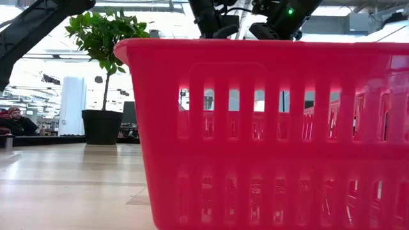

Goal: Stack baskets by color
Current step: Stack the bottom left transparent bin on top of the top transparent bin

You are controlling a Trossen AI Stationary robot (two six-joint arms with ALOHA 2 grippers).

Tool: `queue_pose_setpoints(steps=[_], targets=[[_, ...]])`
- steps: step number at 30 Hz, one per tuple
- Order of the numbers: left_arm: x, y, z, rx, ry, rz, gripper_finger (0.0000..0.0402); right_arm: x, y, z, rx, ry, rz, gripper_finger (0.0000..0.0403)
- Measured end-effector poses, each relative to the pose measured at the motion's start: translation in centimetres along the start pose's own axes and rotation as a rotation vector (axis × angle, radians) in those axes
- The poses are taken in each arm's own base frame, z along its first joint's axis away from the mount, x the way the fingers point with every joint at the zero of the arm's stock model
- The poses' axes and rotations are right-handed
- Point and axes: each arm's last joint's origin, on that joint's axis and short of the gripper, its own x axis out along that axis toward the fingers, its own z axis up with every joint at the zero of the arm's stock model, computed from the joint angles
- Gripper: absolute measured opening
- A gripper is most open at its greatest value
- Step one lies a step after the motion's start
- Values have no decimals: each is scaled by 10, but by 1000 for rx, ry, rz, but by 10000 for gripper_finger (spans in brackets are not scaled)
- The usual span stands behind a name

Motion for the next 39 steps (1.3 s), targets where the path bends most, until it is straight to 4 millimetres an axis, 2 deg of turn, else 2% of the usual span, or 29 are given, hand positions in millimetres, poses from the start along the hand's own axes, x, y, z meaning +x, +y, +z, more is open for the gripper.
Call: queue_pose_setpoints(steps=[3,4,9,13,16,22,27,29,35,39], targets=[[0,0,0,8,3,-3,0,0,0,0,-2,2,-2,24],[0,0,0,6,1,1,0,0,0,0,2,-1,-4,15],[0,-1,0,16,-3,-1,24,-2,-2,1,22,0,18,9],[-3,0,0,14,-6,26,81,-5,-5,1,47,11,57,7],[-14,6,1,-10,-28,48,133,-5,-9,0,70,25,54,6],[-60,20,-2,-63,-110,55,217,-15,-20,1,107,16,59,5],[-119,36,-15,-142,-184,141,244,-21,-40,-8,141,92,21,4],[-140,35,-22,-158,-217,179,246,-24,-53,-11,195,99,-19,4],[-184,11,-53,-166,-288,232,247,-32,-95,-21,333,85,-110,4],[-193,-19,-84,-126,-357,282,247,-43,-125,-27,443,51,-175,4]])
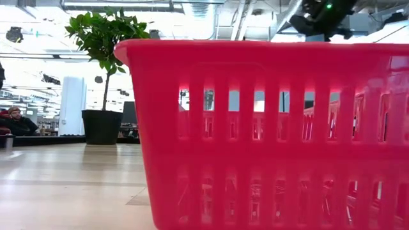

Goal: Stack baskets by color
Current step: Stack the bottom left transparent bin on top of the top transparent bin

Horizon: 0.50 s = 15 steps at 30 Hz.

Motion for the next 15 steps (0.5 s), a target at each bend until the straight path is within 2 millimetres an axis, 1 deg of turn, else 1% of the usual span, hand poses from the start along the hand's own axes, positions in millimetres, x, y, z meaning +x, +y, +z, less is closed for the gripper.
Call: queue_pose_setpoints(steps=[2,5,7,10,13,15], targets=[[-11,-9,-21,8,-43,-36,247,-4,-12,3,73,-19,-24,4],[-23,-21,-54,-25,-138,-145,247,-7,-29,0,144,9,-80,4],[-23,-34,-80,-45,-196,-240,247,-6,-37,-3,186,46,-137,4],[-19,-51,-113,-85,-317,-382,247,0,-46,-8,229,102,-221,4],[-15,-60,-137,-134,-433,-466,247,10,-46,-10,245,153,-256,4],[-11,-64,-148,-139,-462,-499,247,18,-44,-11,239,183,-286,4]])
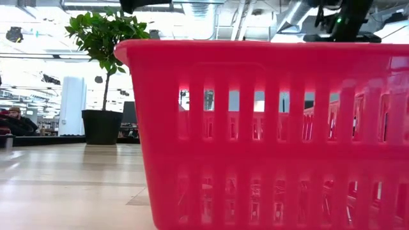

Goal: Stack baskets by color
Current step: Stack the bottom left transparent bin on top of the top transparent bin

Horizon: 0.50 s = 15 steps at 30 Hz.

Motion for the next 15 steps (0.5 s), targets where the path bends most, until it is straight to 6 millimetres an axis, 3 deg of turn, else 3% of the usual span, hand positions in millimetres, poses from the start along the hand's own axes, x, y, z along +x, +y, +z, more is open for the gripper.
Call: queue_pose_setpoints(steps=[7,15], targets=[[-2,-1,-13,6,25,-32,247,38,-3,-5,14,53,-143,4],[-3,-2,-13,13,32,-36,247,69,-7,-14,-7,120,-27,3]])
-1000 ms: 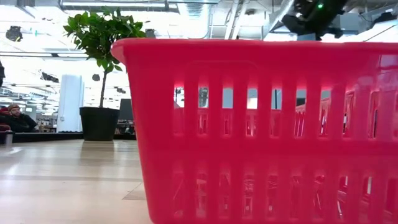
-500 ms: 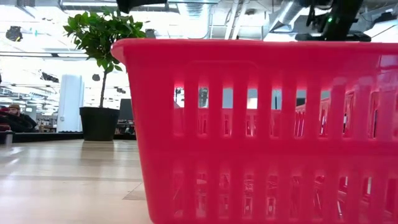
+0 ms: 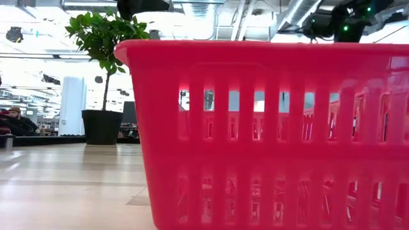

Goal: Stack baskets by color
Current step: Stack the bottom left transparent bin on top of the top transparent bin

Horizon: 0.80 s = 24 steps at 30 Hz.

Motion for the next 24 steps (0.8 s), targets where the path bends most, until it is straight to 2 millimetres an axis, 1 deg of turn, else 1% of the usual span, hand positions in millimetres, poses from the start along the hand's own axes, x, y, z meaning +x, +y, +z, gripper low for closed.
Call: queue_pose_setpoints(steps=[5,15,17,21,24], targets=[[0,0,0,-19,0,1,247,12,-4,-6,-8,16,11,3],[0,0,1,-56,-11,5,247,15,-4,-10,-7,11,15,4],[0,0,1,-62,-11,5,247,15,-4,-10,-1,14,13,14],[0,0,1,-63,-12,7,247,15,-4,-10,0,16,12,50],[0,0,1,-63,-13,7,247,15,-4,-10,4,16,12,64]])
